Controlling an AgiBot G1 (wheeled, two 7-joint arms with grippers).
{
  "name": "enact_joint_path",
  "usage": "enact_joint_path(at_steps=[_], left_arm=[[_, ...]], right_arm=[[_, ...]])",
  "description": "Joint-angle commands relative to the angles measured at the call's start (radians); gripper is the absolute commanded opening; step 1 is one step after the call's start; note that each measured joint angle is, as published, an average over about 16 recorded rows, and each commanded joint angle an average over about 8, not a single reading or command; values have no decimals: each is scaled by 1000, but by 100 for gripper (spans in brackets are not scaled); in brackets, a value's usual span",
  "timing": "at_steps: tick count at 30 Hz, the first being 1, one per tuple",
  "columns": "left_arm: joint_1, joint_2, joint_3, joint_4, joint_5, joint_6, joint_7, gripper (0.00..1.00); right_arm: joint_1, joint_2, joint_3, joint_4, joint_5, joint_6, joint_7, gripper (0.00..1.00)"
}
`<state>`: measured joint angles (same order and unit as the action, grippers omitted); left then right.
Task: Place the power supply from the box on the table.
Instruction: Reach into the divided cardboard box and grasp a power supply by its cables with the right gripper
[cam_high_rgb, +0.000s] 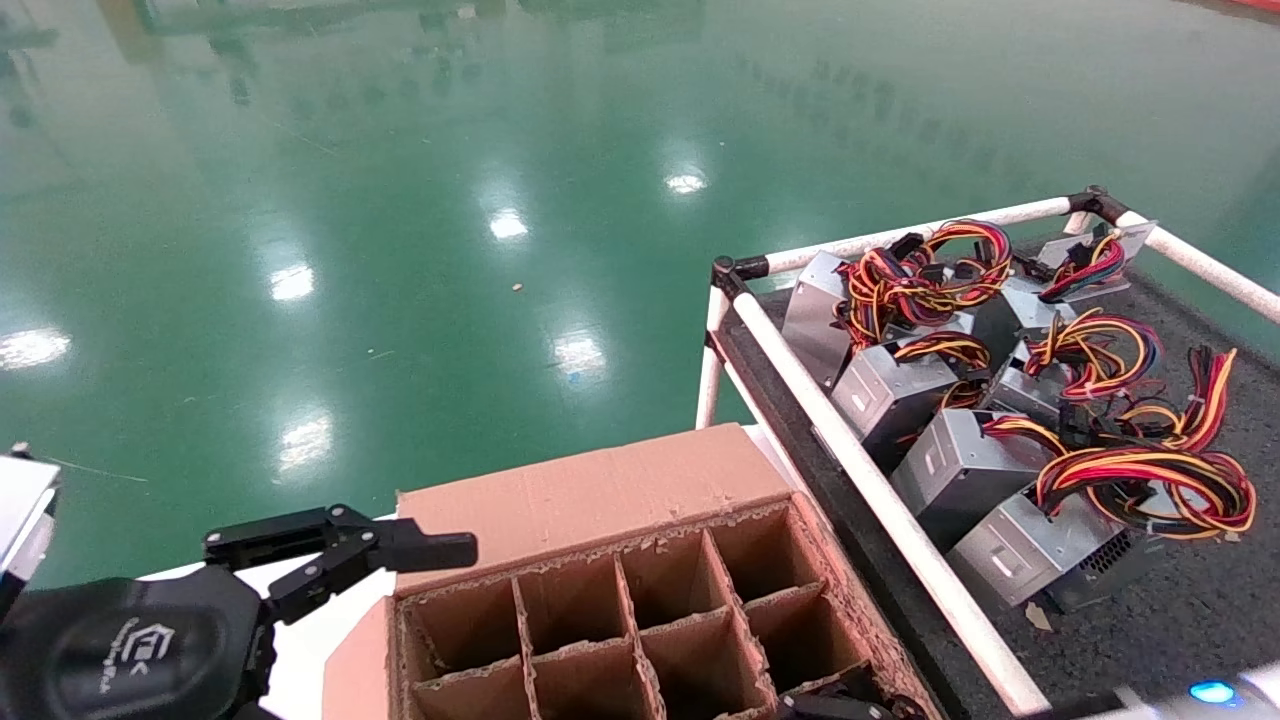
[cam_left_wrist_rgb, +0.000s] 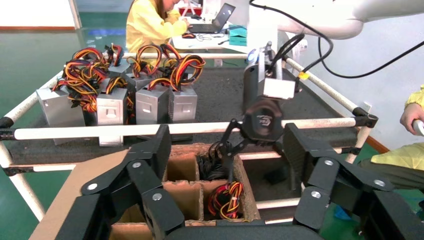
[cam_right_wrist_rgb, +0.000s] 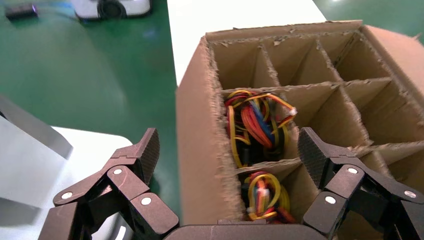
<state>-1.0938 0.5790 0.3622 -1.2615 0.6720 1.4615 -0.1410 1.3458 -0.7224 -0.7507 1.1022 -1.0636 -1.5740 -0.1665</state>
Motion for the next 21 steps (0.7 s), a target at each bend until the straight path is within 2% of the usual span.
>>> enact_joint_path(at_steps=[1, 8, 21], left_arm=[[0, 0, 0, 0, 0, 0, 0, 100], [0, 0, 0, 0, 0, 0, 0, 100], [0, 0, 0, 0, 0, 0, 0, 100]], right_arm=[[23, -23, -23, -19, -21, 4, -24, 92], [72, -98, -71, -59, -78, 14, -70, 100], [133, -197, -128, -143, -136, 20, -100, 100]])
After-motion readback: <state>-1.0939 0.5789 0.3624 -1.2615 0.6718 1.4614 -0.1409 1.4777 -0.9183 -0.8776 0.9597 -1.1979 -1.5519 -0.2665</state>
